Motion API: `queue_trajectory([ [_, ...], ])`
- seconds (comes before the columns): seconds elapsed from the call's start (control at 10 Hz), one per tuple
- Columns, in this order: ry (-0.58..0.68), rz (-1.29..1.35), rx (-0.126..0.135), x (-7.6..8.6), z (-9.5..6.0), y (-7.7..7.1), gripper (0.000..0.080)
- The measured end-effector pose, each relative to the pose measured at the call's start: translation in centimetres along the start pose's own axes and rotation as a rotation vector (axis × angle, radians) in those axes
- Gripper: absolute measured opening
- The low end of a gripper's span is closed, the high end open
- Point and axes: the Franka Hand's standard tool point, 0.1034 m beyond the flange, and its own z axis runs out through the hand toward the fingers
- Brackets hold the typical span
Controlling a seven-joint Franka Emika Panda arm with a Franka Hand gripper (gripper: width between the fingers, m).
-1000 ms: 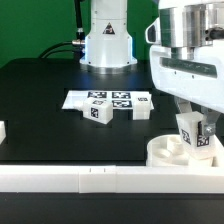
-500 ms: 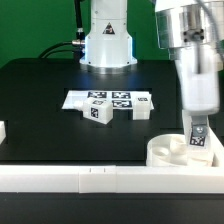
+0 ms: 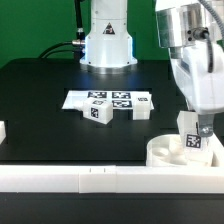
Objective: Assemble stool
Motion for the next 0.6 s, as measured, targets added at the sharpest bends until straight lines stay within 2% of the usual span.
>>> queue_trajectory([
  [0.2,-0.035,-0.345,-0.04,-0.38,-1.22,0.4,0.0645],
  [0.5,-0.038,-0.562,-0.038,-0.26,-1.13,0.45,0.0648],
  [0.6,-0.036,-0.706,-0.056,-0.22,-1.17,0.58,0.0649],
])
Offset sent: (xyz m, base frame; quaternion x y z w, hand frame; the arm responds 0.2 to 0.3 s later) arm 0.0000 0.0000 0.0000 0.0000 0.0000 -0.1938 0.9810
